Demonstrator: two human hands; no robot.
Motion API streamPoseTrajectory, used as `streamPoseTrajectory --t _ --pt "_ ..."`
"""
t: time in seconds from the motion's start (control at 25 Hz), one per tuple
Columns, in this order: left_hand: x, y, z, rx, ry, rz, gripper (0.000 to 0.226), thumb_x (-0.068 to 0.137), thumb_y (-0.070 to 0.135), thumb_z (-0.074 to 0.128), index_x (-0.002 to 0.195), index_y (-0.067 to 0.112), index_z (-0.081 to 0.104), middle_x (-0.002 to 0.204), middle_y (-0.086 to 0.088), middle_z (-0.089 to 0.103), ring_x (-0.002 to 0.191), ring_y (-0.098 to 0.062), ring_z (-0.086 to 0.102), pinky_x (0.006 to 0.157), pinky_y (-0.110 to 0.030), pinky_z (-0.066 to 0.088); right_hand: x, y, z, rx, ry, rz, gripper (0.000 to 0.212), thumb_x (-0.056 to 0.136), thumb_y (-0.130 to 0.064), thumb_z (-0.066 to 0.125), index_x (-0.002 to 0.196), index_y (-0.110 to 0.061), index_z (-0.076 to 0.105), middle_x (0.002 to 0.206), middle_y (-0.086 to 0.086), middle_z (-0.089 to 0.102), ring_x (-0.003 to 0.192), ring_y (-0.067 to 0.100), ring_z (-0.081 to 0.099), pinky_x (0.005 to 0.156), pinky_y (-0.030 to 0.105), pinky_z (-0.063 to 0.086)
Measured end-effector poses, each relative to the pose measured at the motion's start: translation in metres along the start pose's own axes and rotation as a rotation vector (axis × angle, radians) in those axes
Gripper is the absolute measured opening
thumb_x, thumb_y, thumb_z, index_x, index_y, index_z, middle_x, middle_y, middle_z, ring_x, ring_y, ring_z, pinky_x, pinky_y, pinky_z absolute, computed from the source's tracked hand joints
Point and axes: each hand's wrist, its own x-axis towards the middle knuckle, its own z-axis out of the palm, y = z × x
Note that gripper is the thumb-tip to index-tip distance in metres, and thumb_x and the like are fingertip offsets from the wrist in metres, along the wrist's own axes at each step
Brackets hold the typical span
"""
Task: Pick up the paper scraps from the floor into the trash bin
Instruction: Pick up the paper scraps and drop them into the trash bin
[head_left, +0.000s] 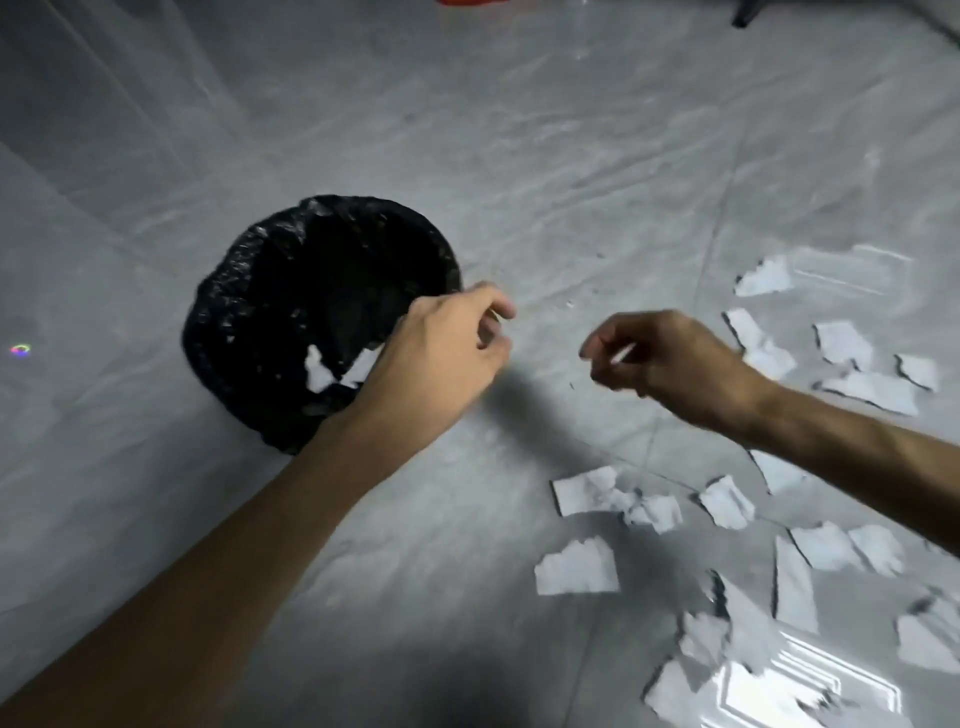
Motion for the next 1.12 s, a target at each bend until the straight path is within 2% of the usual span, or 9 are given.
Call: streamPoseTrajectory --t 0.16,0.28,0.4,0.56,0.72,0.8,0.88,1.0,1.12 --pt "-0.005 0.012 0.081 0.178 -0.458 0.064 0.038 0.081 0.037 0.068 0.116 0.027 0.058 0.116 0.004 0.065 0.101 -0.020 0.063 0.084 -0.028 0.047 -0.061 0.110 0.020 -0.470 -0.038 0.257 0.039 0.082 -0.028 0.073 0.119 -0.021 0.064 0.116 0.008 0.062 0.108 0.030 0.060 0.086 0.038 0.051" --pt "-0.022 0.003 0.147 0.376 -0.613 0.061 0.055 0.081 0.044 0.066 0.129 0.024 0.047 0.133 -0.002 0.054 0.120 -0.027 0.053 0.093 -0.038 0.043 -0.092 0.163 0.037 -0.567 0.038 0.402 0.042 0.084 -0.024 0.066 0.125 -0.018 0.057 0.123 0.012 0.055 0.114 0.034 0.053 0.082 0.042 0.051" --pt "-0.034 -0.015 0.186 0.450 -0.562 0.066 0.053 0.082 0.039 0.069 0.126 0.018 0.048 0.128 -0.006 0.055 0.119 -0.028 0.052 0.092 -0.039 0.045 -0.100 0.186 0.043 -0.514 0.113 0.391 0.022 0.086 -0.020 0.063 0.106 -0.010 0.062 0.107 0.013 0.061 0.099 0.036 0.061 0.071 0.042 0.051" --pt "-0.035 -0.038 0.195 0.256 -0.489 0.048 0.020 0.084 0.025 0.069 0.098 0.011 0.063 0.101 -0.004 0.064 0.099 -0.026 0.059 0.075 -0.032 0.040 -0.093 0.180 0.042 -0.360 0.245 0.189 0.012 0.080 -0.019 0.071 0.084 -0.009 0.066 0.093 0.008 0.064 0.085 0.030 0.061 0.066 0.037 0.048" --pt "-0.031 -0.049 0.178 0.089 -0.419 -0.071 0.021 0.077 0.018 0.075 0.075 0.002 0.060 0.079 -0.007 0.057 0.077 -0.027 0.055 0.059 -0.031 0.024 -0.082 0.162 0.068 -0.452 -0.029 -0.139 0.010 0.080 -0.019 0.072 0.087 -0.011 0.070 0.111 0.007 0.065 0.101 0.028 0.059 0.076 0.040 0.052" --pt "-0.031 -0.054 0.165 0.050 -0.435 -0.088 0.029 0.071 0.020 0.079 0.069 0.000 0.058 0.082 -0.009 0.061 0.074 -0.026 0.056 0.063 -0.035 0.034 -0.075 0.163 0.079 -0.489 -0.077 -0.132 0.014 0.085 -0.021 0.067 0.096 -0.012 0.069 0.109 0.006 0.063 0.101 0.025 0.057 0.080 0.040 0.051" --pt "-0.041 -0.052 0.156 0.031 -0.564 -0.041 0.030 0.067 0.022 0.083 0.064 0.006 0.057 0.093 -0.004 0.065 0.080 -0.022 0.061 0.071 -0.032 0.045 -0.071 0.163 0.082 -0.390 -0.014 -0.088 0.014 0.084 -0.014 0.069 0.097 -0.010 0.068 0.098 0.006 0.064 0.091 0.023 0.060 0.079 0.036 0.050" --pt "-0.073 -0.040 0.165 0.146 -0.747 0.108 0.018 0.066 0.025 0.084 0.072 0.017 0.069 0.105 0.003 0.061 0.092 -0.014 0.057 0.080 -0.027 0.045 -0.072 0.158 0.082 -0.151 0.171 0.107 0.015 0.075 -0.002 0.074 0.081 -0.010 0.064 0.079 0.001 0.061 0.069 0.018 0.060 0.065 0.023 0.044" --pt "-0.090 -0.033 0.183 0.382 -0.672 0.303 0.016 0.071 0.018 0.080 0.082 0.011 0.071 0.104 -0.002 0.057 0.098 -0.019 0.054 0.080 -0.034 0.047 -0.082 0.151 0.081 0.103 0.293 0.263 0.015 0.077 0.002 0.070 0.076 -0.011 0.062 0.063 -0.001 0.064 0.051 0.004 0.058 0.054 0.007 0.040"
